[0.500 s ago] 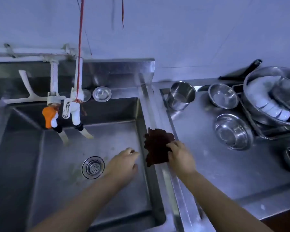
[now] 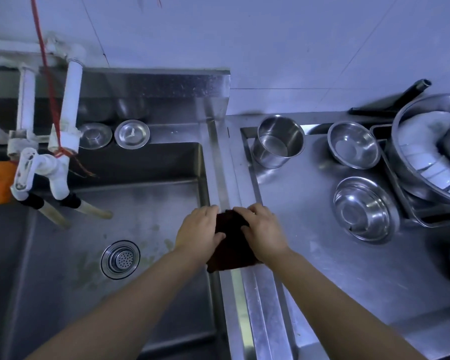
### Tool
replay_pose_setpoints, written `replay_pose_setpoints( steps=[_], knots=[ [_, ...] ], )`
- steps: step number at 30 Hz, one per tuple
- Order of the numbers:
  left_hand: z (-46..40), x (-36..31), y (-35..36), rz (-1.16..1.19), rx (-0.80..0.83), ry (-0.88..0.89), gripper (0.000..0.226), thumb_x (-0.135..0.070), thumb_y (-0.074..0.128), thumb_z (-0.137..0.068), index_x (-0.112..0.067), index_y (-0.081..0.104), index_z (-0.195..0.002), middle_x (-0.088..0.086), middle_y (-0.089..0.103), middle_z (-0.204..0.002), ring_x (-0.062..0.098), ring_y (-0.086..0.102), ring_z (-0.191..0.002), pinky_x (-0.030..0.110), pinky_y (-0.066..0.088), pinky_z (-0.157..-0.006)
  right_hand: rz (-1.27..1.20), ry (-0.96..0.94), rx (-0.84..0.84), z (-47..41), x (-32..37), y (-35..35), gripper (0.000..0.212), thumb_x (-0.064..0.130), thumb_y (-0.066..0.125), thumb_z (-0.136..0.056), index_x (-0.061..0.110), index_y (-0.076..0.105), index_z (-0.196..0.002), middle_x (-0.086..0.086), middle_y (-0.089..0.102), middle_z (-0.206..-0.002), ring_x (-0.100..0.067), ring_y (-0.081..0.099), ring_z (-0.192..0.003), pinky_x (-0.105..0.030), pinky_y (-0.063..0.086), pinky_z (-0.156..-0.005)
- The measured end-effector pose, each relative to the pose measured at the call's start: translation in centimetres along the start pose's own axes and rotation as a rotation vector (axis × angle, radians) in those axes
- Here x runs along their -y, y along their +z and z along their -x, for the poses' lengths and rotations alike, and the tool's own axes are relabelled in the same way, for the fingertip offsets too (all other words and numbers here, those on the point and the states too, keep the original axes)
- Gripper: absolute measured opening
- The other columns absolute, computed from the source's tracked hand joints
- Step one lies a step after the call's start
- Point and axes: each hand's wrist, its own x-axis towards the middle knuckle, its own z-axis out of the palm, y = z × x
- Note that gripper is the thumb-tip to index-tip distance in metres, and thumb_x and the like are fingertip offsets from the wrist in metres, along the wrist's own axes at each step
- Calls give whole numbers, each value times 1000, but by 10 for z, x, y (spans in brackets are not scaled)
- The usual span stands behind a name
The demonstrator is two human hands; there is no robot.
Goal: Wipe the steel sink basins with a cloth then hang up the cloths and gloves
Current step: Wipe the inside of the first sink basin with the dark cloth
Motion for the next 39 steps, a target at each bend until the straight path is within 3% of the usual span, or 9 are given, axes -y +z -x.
replay_pose_setpoints(
  steps=[6, 9, 15, 20, 24, 30, 32, 37, 39],
  knots=[
    [9, 10, -1, 43, 13, 29, 7, -28, 65, -77, -25, 58, -80, -9, 44, -86, 14, 43, -91, 24, 32, -74, 76, -30, 6, 2, 0, -9, 23, 17, 59, -82, 18, 66, -104, -1, 59, -98, -21, 51, -97, -29, 26, -79],
    [20, 18, -14, 205, 43, -15, 17, -20, 63, -73, -29, 48, -69, -11, 53, -73, 12, 52, -74, 21, 33, -58, 59, -103, 58, 2, 9, -14, 16, 17, 60, -78, 15, 65, -93, 0, 56, -95, -18, 48, -91, -27, 32, -78],
    [58, 63, -57, 386, 10, -163, 21, -21, 69, -76, -36, 54, -76, -16, 62, -69, 0, 56, -68, 22, 42, -56, -149, -153, 173, -3, 62, -11, 9, 15, 59, -80, 18, 56, -87, 7, 56, -78, -14, 53, -71, -27, 43, -59],
    [94, 109, -55, 328, 37, -321, 14, -23, 64, -79, -34, 58, -75, -10, 62, -69, 5, 57, -65, 28, 44, -58, -164, -192, 338, 3, 110, 33, 9, 25, 59, -84, 21, 51, -87, 4, 57, -80, -21, 58, -76, -30, 42, -57],
    [116, 146, -15, 218, 213, -402, 11, -19, 62, -80, -27, 60, -88, -2, 63, -82, 21, 61, -82, 31, 47, -69, -66, -181, 532, 18, 124, 84, 14, 16, 57, -86, 15, 53, -99, -7, 61, -96, -28, 58, -88, -30, 37, -61],
    [134, 174, 64, 277, 415, -385, 25, -20, 61, -85, -16, 61, -110, 6, 65, -106, 21, 59, -96, 25, 40, -75, 112, 29, 776, 40, 118, 143, 27, 11, 54, -90, 8, 58, -117, -14, 60, -118, -30, 58, -105, -36, 51, -84],
    [134, 177, 80, 336, 415, -388, 26, -17, 61, -86, -15, 60, -111, 8, 65, -109, 23, 59, -98, 25, 41, -76, 113, 106, 761, 44, 114, 156, 32, 7, 51, -91, 11, 55, -122, -13, 57, -124, -30, 56, -111, -39, 50, -89],
    [126, 195, 88, 382, 273, -448, 54, -10, 55, -84, -21, 44, -136, 9, 48, -137, 29, 50, -122, 33, 39, -101, 170, 141, 398, 47, 108, 179, 41, 2, 51, -84, 8, 49, -124, -12, 47, -127, -28, 43, -115, -33, 42, -90],
    [130, 211, 80, 341, 227, -407, 51, -10, 53, -84, -23, 47, -133, 5, 50, -134, 29, 52, -120, 35, 42, -98, 91, 174, 431, 51, 110, 193, 39, 3, 48, -87, 6, 49, -125, -13, 48, -126, -29, 46, -113, -35, 45, -89]
  ],
)
